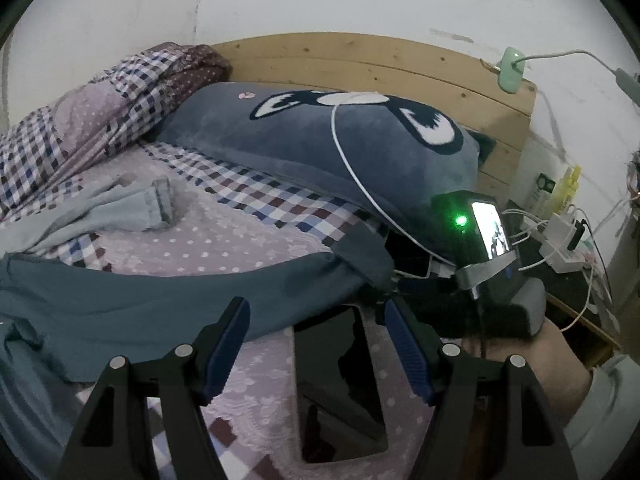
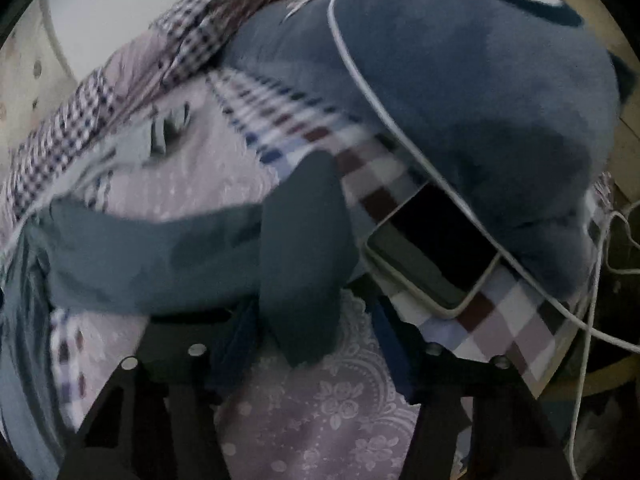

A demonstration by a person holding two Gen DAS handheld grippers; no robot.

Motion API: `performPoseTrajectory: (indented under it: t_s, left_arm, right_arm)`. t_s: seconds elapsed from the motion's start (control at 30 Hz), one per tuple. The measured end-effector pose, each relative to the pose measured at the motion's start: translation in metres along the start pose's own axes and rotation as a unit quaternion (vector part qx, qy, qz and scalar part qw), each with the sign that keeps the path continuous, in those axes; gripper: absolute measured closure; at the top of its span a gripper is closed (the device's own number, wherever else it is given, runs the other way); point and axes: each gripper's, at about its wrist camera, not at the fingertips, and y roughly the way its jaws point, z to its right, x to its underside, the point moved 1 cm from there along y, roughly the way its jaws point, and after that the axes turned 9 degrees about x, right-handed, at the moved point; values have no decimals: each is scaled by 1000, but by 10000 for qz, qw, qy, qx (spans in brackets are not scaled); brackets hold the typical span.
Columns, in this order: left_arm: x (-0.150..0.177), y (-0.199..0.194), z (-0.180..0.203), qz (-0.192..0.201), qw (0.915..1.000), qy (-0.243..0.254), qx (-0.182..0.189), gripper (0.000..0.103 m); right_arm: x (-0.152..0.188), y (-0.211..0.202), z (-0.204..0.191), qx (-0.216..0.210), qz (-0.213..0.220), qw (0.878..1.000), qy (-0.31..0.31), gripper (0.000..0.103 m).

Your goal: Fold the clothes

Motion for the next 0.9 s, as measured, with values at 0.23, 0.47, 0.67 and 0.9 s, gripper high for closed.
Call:
performPoseTrajectory:
  t_s: [0.23, 0.47, 0.67, 0.9]
  left_arm:
    - [1, 21, 23, -133, 9997, 195, 76, 29]
    - [5, 50, 52, -303, 9983, 425, 245, 29]
    - [5, 85, 86, -522, 9942, 872, 342, 29]
    - [10, 132, 113, -900, 9875, 1247, 334, 29]
  right_arm:
    - [7, -23, 107, -69, 337, 9727, 2295, 80]
    - [18, -28, 135, -261, 418, 9585, 2807, 78]
    - [19, -37, 153, -389, 624, 9426, 3257, 78]
    - [19, -36, 158, -549, 672, 9378, 3362, 78]
